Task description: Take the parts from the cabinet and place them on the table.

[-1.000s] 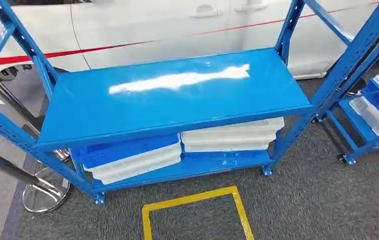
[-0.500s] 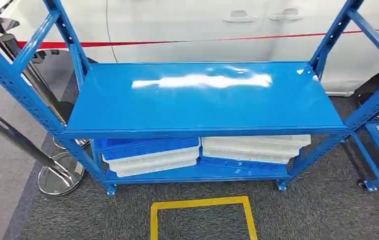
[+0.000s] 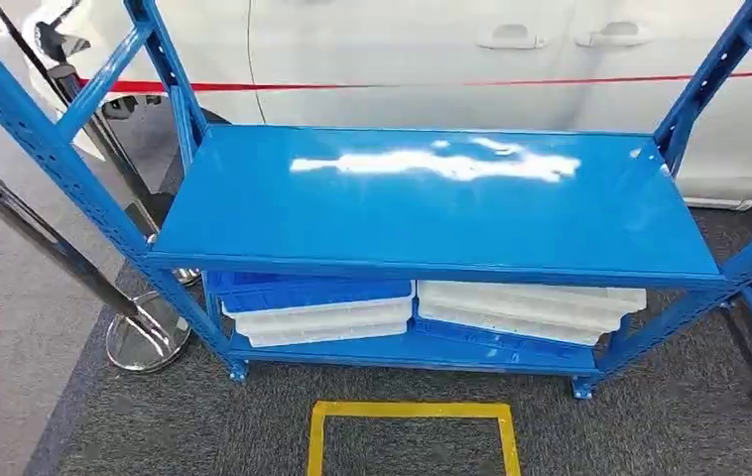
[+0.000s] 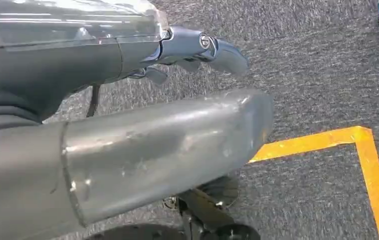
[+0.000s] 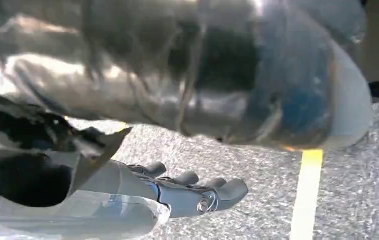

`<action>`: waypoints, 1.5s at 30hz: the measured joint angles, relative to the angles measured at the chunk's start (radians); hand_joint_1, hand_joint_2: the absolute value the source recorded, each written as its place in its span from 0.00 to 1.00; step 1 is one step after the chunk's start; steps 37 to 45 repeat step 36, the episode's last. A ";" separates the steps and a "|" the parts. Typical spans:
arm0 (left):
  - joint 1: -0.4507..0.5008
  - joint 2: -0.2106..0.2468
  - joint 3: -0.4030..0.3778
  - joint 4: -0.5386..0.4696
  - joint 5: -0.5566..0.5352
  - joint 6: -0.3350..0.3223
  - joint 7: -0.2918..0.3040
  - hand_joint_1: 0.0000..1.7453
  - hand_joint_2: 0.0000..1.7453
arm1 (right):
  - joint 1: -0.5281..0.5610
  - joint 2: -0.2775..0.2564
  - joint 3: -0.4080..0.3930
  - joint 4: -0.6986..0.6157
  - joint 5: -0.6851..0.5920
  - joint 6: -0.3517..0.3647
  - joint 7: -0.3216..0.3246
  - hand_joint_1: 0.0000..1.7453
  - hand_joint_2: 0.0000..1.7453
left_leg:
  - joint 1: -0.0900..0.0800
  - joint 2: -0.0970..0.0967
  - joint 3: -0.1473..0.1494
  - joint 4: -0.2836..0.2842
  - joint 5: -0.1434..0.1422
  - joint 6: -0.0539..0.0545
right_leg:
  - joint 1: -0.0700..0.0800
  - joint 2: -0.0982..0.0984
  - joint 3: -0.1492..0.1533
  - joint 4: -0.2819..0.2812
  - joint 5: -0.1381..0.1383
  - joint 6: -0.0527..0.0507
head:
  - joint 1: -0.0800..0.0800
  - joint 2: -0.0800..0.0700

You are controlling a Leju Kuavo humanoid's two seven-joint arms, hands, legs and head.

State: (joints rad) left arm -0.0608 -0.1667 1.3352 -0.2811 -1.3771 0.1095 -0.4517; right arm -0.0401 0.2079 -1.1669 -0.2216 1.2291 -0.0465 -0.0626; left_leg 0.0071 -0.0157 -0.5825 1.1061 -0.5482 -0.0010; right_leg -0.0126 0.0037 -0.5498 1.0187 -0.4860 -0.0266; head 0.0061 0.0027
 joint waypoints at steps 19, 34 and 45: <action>0.001 0.001 0.002 0.000 0.006 0.013 0.022 0.00 0.00 | -0.001 0.000 -0.002 0.000 0.004 -0.012 0.000 0.00 1.00 | 0.003 0.017 0.045 -0.112 0.079 0.046 | 0.002 -0.008 -0.141 0.318 -0.155 0.056 | 0.001 0.000; -0.002 -0.001 0.003 -0.007 0.002 0.024 0.053 0.00 1.00 | -0.007 0.000 -0.008 0.000 0.019 -0.044 0.042 0.00 1.00 | 0.001 0.004 0.034 -0.082 0.058 0.020 | -0.009 0.004 -0.009 0.023 -0.012 0.046 | -0.001 0.000; -0.002 -0.002 0.003 -0.007 0.004 0.014 0.053 0.00 1.00 | -0.007 0.000 -0.008 0.000 0.019 -0.050 0.042 0.00 1.00 | 0.002 0.004 0.034 -0.083 0.059 0.019 | -0.008 0.004 -0.009 0.024 -0.013 0.046 | -0.001 0.000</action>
